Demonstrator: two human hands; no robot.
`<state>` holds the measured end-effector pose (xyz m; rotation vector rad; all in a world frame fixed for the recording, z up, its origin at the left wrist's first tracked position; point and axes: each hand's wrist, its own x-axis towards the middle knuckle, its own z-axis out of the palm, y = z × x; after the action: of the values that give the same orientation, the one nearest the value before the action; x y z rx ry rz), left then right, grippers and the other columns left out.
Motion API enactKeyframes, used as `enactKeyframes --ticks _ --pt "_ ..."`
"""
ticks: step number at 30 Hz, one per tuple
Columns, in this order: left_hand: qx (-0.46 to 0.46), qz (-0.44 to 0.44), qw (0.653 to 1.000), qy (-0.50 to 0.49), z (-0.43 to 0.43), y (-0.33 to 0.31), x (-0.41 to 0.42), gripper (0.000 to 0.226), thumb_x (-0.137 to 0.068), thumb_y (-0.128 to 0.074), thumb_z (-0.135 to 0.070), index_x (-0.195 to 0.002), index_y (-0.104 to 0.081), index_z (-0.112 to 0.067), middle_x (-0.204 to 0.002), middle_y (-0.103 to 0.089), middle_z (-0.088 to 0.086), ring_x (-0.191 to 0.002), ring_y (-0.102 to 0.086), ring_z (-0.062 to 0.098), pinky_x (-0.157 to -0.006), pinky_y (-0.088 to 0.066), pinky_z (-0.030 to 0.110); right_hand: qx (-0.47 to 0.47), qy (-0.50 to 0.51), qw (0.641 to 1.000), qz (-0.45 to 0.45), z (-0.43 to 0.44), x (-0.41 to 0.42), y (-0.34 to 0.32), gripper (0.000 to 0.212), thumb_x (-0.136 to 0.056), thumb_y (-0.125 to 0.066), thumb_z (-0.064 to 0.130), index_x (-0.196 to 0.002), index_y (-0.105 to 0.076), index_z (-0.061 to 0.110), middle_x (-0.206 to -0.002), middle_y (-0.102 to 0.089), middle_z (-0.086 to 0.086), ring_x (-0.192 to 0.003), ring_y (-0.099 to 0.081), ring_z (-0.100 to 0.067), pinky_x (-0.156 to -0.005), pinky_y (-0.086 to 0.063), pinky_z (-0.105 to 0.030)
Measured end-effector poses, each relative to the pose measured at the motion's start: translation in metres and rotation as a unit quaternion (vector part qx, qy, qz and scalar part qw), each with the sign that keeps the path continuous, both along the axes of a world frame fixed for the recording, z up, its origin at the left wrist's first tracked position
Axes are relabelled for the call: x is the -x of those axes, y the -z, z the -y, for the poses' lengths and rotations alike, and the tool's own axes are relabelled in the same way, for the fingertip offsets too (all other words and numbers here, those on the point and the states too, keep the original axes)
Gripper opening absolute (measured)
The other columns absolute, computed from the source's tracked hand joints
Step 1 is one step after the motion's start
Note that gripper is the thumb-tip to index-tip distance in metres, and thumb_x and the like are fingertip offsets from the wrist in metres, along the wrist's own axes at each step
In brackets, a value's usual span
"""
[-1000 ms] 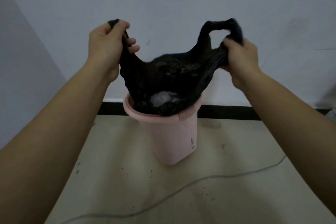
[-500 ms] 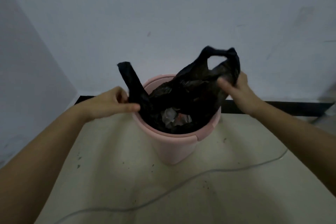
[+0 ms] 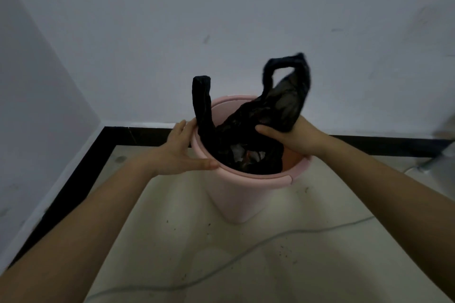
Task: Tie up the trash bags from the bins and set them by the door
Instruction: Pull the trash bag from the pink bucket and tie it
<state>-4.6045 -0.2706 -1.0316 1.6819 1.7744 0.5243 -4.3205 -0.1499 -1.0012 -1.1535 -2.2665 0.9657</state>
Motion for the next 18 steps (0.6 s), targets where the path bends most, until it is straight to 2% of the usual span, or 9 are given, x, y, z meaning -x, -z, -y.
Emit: enactKeyframes --ticks 2,4,6,9,10,12,15,16,18 --pt "-0.039 0.013 0.999 -0.018 -0.005 0.0 -0.005 0.123 -0.054 -0.052 -0.099 -0.154 -0.017 -0.035 -0.146 -0.034 0.001 -0.144 -0.022 0.024 -0.12 -0.023 0.052 0.008 0.047 0.997 -0.054 0.009 0.008 -0.002 0.031 -0.09 -0.069 0.047 -0.112 -0.067 0.026 -0.113 -0.066 0.008 -0.102 -0.062 -0.007 -0.092 -0.051 -0.024" --pt "-0.031 -0.045 0.998 -0.04 -0.01 0.0 -0.008 0.12 -0.057 -0.044 -0.099 -0.154 -0.016 -0.035 -0.161 -0.018 0.007 -0.152 -0.005 0.028 -0.122 -0.013 0.056 0.04 0.111 0.982 -0.146 0.018 0.011 -0.003 0.015 -0.093 -0.066 0.043 -0.099 -0.067 0.029 -0.101 -0.068 0.012 -0.094 -0.064 0.0 -0.081 -0.053 -0.015" --pt "-0.024 -0.142 0.988 -0.049 -0.012 0.003 -0.012 0.095 -0.073 -0.047 -0.08 -0.153 -0.022 -0.035 -0.166 -0.005 0.013 -0.153 0.005 0.029 -0.121 -0.008 0.057 0.073 0.166 0.958 -0.222 0.023 0.013 -0.005 0.013 -0.094 -0.064 0.045 -0.091 -0.066 0.033 -0.096 -0.069 0.014 -0.096 -0.066 -0.002 -0.082 -0.055 -0.018" --pt "-0.135 -0.201 0.969 -0.042 -0.025 -0.003 -0.019 0.049 -0.097 -0.045 -0.033 -0.146 -0.042 -0.026 -0.158 -0.028 0.015 -0.151 -0.01 0.032 -0.118 -0.013 0.058 0.084 0.227 0.929 -0.281 0.027 0.016 -0.007 0.015 -0.095 -0.06 0.049 -0.09 -0.064 0.035 -0.095 -0.07 0.015 -0.094 -0.066 -0.001 -0.083 -0.055 -0.022" --pt "-0.175 -0.165 0.969 -0.059 -0.03 -0.007 -0.02 0.045 -0.096 -0.041 -0.027 -0.14 -0.049 -0.018 -0.15 -0.042 0.014 -0.148 -0.023 0.032 -0.115 -0.02 0.054 0.081 0.24 0.922 -0.292 0.029 0.019 -0.01 0.016 -0.096 -0.059 0.049 -0.091 -0.064 0.035 -0.094 -0.07 0.016 -0.092 -0.066 0.0 -0.081 -0.054 -0.02" --pt "-0.227 0.055 0.959 -0.161 -0.04 -0.027 -0.026 0.039 -0.093 -0.037 -0.033 -0.116 -0.057 -0.009 -0.117 -0.065 0.013 -0.122 -0.056 0.035 -0.099 -0.043 0.047 0.086 0.248 0.915 -0.307 0.029 0.022 -0.018 0.016 -0.096 -0.059 0.05 -0.091 -0.063 0.035 -0.094 -0.07 0.017 -0.093 -0.066 0.001 -0.082 -0.054 -0.019" --pt "-0.189 0.459 0.814 -0.3 -0.053 -0.061 -0.043 0.023 -0.106 -0.036 -0.033 -0.107 -0.05 -0.014 -0.094 -0.075 0.011 -0.095 -0.072 0.03 -0.08 -0.06 0.041 0.152 0.237 0.899 -0.334 0.027 0.022 -0.04 0.018 -0.095 -0.062 0.048 -0.1 -0.065 0.032 -0.105 -0.072 0.01 -0.099 -0.07 -0.008 -0.092 -0.055 -0.026" --pt "-0.173 0.535 0.766 -0.313 -0.056 -0.072 -0.048 0.021 -0.108 -0.033 -0.03 -0.106 -0.047 -0.014 -0.088 -0.075 0.012 -0.089 -0.074 0.029 -0.074 -0.062 0.04 0.169 0.22 0.892 -0.356 0.023 0.019 -0.046 0.024 -0.095 -0.063 0.045 -0.108 -0.066 0.026 -0.112 -0.073 0.005 -0.103 -0.071 -0.013 -0.096 -0.055 -0.031" --pt "-0.181 0.604 0.713 -0.306 -0.063 -0.091 -0.055 0.025 -0.109 -0.03 -0.03 -0.102 -0.044 -0.01 -0.07 -0.068 0.009 -0.071 -0.072 0.028 -0.068 -0.062 0.041 0.169 0.212 0.877 -0.396 0.024 0.02 -0.069 0.039 -0.095 -0.065 0.04 -0.122 -0.066 0.012 -0.118 -0.073 -0.003 -0.105 -0.072 -0.017 -0.097 -0.056 -0.035"
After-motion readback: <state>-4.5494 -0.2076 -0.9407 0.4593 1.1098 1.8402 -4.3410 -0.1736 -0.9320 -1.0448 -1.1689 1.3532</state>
